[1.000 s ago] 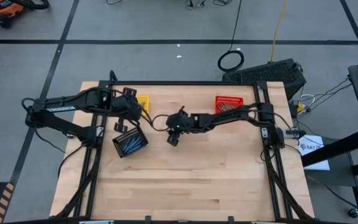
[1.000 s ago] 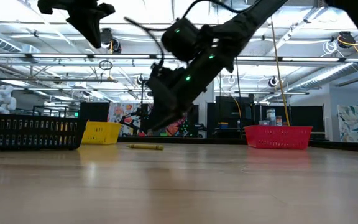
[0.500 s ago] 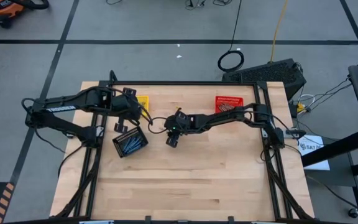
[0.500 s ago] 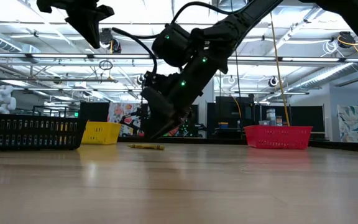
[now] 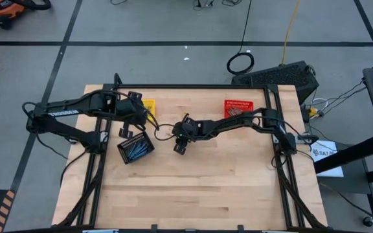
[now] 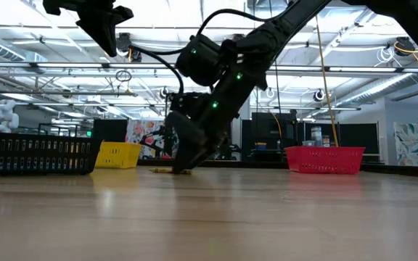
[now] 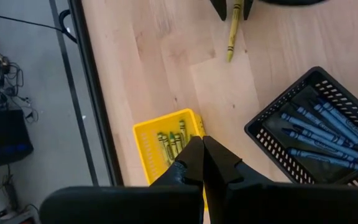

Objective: Sort crayons
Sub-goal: Put the light green crayon into the yellow bin

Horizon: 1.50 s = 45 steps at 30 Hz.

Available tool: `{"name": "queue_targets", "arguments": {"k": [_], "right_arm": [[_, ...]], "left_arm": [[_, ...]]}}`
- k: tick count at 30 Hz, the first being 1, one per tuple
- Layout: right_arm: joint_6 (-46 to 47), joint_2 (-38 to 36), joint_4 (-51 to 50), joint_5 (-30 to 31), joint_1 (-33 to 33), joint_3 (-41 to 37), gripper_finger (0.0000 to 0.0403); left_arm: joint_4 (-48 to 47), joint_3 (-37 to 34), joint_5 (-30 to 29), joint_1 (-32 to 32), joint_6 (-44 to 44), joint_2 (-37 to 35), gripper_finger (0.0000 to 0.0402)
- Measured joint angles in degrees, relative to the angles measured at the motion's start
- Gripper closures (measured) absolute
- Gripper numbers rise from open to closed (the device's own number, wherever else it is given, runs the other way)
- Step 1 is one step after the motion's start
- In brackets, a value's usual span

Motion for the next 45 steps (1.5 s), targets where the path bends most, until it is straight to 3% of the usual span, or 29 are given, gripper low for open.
{"name": "queue_targets", "arguments": {"k": [8, 17, 32, 37, 45], "right_arm": [[2.86, 1.80, -0.44, 0.06, -0.36, 0.18, 0.0283], [4.74, 1.98, -1.65, 0.00, -0.70, 0.09, 0.0394], [6.08, -0.65, -1.48, -3.26, -0.63, 0.26, 0.0402], [4.62, -0.80, -1.53, -4.53, -0.36, 4.17, 0.0402], [4.20, -1.03, 6.31, -3.54, -2.09, 8.79, 0.0402]], "left_arm": [[0.02, 0.00, 1.60, 0.00, -0.02, 0.00, 0.0401], [0.02, -0.01, 1.57, 0.00, -0.03, 0.01, 0.0401], [0.23, 0.00, 1.28, 0.00, -1.45, -4.96, 0.0401], [0.33, -0.01, 1.16, 0.00, -1.49, -7.17, 0.0401], [0.52, -0.01, 1.16, 0.00, -1.46, -9.44, 0.0401]]}}
